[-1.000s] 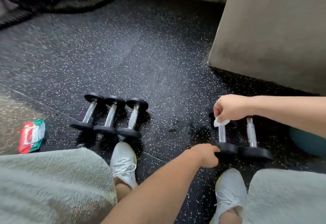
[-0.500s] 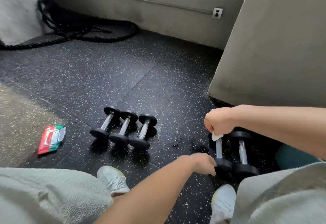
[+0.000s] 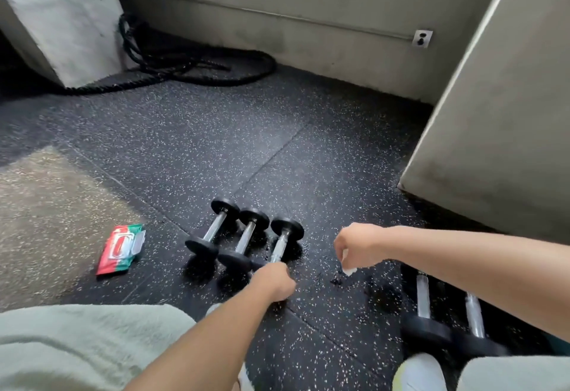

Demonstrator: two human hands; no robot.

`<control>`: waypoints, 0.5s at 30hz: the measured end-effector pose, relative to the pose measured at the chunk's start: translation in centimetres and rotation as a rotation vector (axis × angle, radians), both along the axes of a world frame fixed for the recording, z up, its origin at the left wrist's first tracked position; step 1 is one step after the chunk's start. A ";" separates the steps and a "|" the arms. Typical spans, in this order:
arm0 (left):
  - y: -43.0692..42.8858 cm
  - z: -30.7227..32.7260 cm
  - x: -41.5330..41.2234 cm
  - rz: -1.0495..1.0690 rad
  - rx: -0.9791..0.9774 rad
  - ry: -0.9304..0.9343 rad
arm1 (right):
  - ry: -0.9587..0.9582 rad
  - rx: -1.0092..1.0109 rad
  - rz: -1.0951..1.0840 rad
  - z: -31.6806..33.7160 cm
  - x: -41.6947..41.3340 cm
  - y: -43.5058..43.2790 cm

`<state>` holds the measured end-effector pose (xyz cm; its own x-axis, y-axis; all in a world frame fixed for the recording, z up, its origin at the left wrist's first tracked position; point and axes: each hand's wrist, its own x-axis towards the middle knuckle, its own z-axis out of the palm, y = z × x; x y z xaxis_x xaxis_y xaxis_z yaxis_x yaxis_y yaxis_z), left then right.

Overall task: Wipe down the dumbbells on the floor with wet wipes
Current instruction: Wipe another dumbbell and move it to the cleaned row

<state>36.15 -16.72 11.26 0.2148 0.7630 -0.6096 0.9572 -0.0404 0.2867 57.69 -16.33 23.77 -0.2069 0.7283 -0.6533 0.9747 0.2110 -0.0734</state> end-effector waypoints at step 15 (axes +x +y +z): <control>8.0 -10.1 1.4 0.221 0.104 0.096 | 0.147 -0.077 -0.077 -14.9 3.4 5.5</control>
